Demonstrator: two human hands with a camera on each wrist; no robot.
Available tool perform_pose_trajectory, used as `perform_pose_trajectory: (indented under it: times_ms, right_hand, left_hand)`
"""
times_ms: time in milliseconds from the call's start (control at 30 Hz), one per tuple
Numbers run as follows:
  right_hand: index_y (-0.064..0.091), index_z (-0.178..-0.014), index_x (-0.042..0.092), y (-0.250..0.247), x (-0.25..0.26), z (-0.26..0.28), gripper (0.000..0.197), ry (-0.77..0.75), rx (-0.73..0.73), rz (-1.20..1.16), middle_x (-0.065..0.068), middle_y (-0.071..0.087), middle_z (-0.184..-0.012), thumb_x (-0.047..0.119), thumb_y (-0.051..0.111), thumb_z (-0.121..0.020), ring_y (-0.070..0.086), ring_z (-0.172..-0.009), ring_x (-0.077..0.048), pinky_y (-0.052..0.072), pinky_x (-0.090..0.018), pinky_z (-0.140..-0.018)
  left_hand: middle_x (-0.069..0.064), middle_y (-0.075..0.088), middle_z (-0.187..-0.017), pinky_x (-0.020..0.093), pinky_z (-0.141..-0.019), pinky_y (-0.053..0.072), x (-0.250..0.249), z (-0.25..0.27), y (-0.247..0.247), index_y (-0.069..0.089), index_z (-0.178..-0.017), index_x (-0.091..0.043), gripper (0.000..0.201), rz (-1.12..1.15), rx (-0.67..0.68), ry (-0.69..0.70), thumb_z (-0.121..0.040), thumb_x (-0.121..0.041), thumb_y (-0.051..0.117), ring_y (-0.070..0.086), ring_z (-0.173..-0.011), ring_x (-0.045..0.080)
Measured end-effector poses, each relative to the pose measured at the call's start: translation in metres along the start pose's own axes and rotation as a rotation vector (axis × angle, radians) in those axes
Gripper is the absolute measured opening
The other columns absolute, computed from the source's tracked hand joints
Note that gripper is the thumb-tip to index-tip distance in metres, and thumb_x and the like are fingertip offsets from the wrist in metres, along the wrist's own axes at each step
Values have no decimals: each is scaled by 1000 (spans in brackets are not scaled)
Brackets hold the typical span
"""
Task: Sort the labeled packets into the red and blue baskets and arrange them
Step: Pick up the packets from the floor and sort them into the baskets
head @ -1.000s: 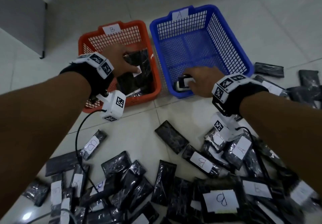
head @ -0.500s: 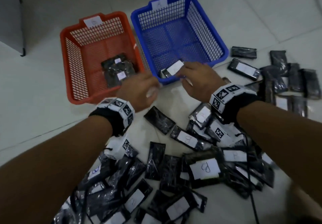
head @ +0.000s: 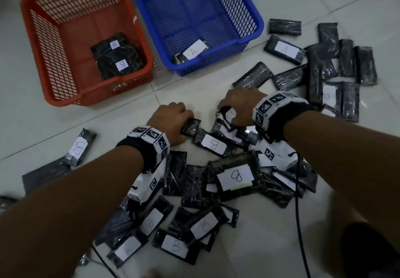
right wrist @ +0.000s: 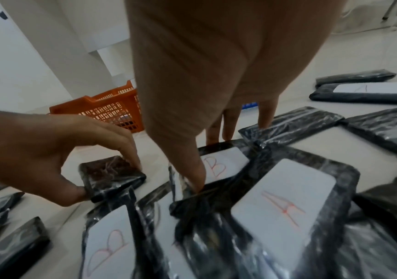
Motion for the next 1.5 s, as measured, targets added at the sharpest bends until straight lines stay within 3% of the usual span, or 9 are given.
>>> perform_pose_trajectory:
  times_ms: [200,433,600,700,800,900,1167,1333,1500]
  right_hand:
    - [61,-110,20,-4,-18,1,33,26,-129,-196,-4,55,-107,38,70,-84,57,-101,-26,49,-37,-84]
    - [48,-97,26,-18,-10,-2,20,5,-376,-594,3,56,-87,41,60,-93,56,-82,-22,45,-32,-74]
    - [50,-84,35,-33,-1,-12,24,38,-442,-773,11,54,-76,57,57,-89,54,-69,-8,45,-30,-64]
    - [57,-89,16,-45,14,-21,39,-3,-474,-886,-1,54,-74,54,64,-85,55,-68,-14,51,-36,-66]
    - [50,-78,26,-70,37,-30,28,-75,-493,-846,9,46,-66,47,68,-86,46,-55,1,38,-21,-56]
    - [55,-95,30,-103,70,-43,25,-160,-580,-617,11,58,-82,51,64,-86,57,-76,-9,43,-29,-65]
    - [51,-126,24,-142,181,-122,31,-377,-519,-116,-2,56,-127,27,54,-95,55,-115,-28,40,-39,-93]
    - [49,-129,36,-132,189,-156,36,-304,-370,-100,0,57,-131,36,55,-94,53,-119,-28,36,-42,-101]
    - [45,-139,21,-152,135,-124,45,-141,-625,-150,-7,50,-137,22,50,-95,47,-126,-30,36,-46,-102]
  left_hand:
    - [7,66,-106,35,-82,50,4,-1,-5,61,-111,-19,27,456,34,-262,-87,-28,59,62,-97,28]
    - [18,65,-89,37,-66,58,6,1,-23,58,-109,1,36,1791,145,-695,-96,-29,42,67,-66,29]
    - [12,69,-82,36,-64,57,34,8,-56,63,-99,-8,37,1566,77,-643,-97,-42,48,69,-64,24]
    - [15,71,-86,36,-58,60,54,18,-84,61,-102,-8,23,1215,-32,-535,-94,-30,61,72,-66,25]
    - [14,70,-83,17,-49,50,87,32,-119,63,-95,-1,28,911,-231,-450,-90,-28,67,68,-59,15]
    - [11,68,-79,25,-61,45,136,57,-139,64,-87,-6,37,593,-388,-529,-89,-43,63,62,-67,21]
    - [6,67,-80,41,-70,54,212,117,-108,60,-86,-13,36,589,-545,-712,-87,-49,62,65,-74,26]
    - [-1,65,-84,25,-63,42,204,111,-99,62,-93,-19,24,622,-626,-730,-87,-43,61,61,-76,17]
    - [-6,59,-67,17,-51,36,168,68,-124,61,-81,-18,14,598,-623,-568,-86,-32,62,53,-57,3]
Point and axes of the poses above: each hand's wrist, its own z-axis away from the middle knuckle, its own y-axis out of the palm, x = y × z, the point moved 5 cm from there along -z, towards the middle knuckle
